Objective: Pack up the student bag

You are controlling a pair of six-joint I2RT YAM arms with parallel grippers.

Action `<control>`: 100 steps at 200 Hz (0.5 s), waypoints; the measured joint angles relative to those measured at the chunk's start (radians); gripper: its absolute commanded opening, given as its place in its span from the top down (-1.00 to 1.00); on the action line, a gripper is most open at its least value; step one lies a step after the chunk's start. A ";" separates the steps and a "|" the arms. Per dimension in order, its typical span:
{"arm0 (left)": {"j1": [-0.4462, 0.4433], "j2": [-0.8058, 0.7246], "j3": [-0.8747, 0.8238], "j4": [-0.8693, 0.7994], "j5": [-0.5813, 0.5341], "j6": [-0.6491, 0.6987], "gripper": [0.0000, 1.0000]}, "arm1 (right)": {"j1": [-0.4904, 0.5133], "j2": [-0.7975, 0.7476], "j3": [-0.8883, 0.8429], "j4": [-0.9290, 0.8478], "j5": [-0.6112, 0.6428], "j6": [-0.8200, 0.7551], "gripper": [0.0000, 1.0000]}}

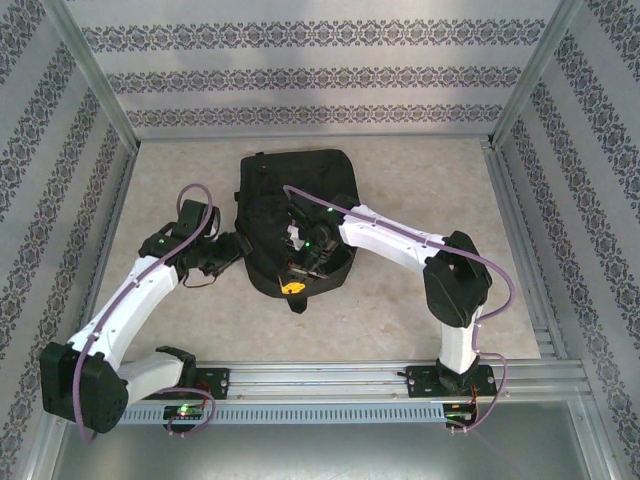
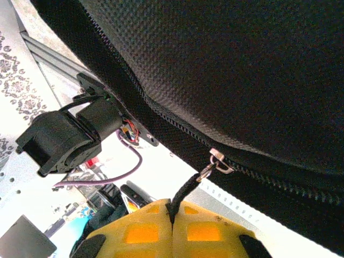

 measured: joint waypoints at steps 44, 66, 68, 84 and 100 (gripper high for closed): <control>-0.058 0.031 -0.038 0.030 0.040 -0.090 -0.05 | 0.000 0.006 0.000 0.026 -0.016 0.008 1.00; -0.072 0.069 -0.038 0.062 0.055 -0.105 0.09 | 0.000 0.010 0.000 0.031 -0.019 0.010 1.00; -0.073 0.075 -0.038 0.065 0.056 -0.105 0.12 | 0.000 0.010 0.000 0.031 -0.018 0.010 1.00; -0.078 0.118 -0.026 0.076 0.064 -0.105 0.37 | 0.000 0.012 0.000 0.032 -0.018 0.010 1.00; -0.080 0.147 -0.014 0.080 0.066 -0.096 0.66 | 0.000 0.012 0.000 0.025 -0.014 0.007 1.00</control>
